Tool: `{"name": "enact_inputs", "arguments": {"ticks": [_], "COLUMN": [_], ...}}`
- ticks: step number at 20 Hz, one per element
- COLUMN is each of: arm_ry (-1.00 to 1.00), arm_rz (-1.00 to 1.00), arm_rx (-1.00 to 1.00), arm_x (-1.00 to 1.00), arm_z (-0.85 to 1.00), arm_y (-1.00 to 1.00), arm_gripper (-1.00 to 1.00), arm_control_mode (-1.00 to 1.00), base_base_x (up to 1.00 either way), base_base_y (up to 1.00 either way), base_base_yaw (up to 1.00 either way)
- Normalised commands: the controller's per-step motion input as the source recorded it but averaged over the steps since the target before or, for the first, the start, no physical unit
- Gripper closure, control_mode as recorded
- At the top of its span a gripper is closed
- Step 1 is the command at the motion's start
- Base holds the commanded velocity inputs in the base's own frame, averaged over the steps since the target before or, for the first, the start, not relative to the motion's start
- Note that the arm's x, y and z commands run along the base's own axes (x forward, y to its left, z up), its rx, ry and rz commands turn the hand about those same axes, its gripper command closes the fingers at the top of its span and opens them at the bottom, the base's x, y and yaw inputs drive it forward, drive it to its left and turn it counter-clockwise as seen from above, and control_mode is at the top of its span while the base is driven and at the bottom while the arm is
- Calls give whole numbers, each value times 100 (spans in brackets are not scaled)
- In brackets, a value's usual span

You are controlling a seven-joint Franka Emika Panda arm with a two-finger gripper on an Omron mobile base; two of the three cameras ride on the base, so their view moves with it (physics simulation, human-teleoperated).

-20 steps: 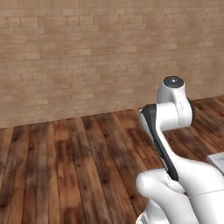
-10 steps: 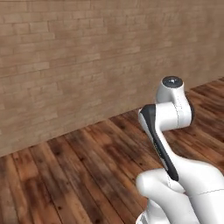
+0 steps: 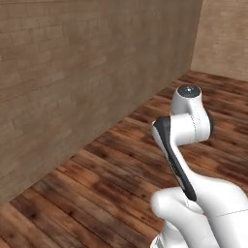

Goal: Take the cheese, chicken drumstick, and lemon from the fridge and place them on the plate on the dining counter to create an appetizer plate.

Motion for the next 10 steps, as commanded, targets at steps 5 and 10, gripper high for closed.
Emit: {"name": "enact_inputs", "arguments": {"ticks": [5,10], "arm_ry": [0,0], "arm_rz": [0,0], "arm_rx": [0,0], "arm_x": [0,0], "arm_z": [0,0], "arm_y": [0,0], "arm_gripper": [100,100], "arm_control_mode": [100,100], "base_base_x": [48,47], "base_base_y": [72,65], "base_base_yaw": [-67,-68]}}
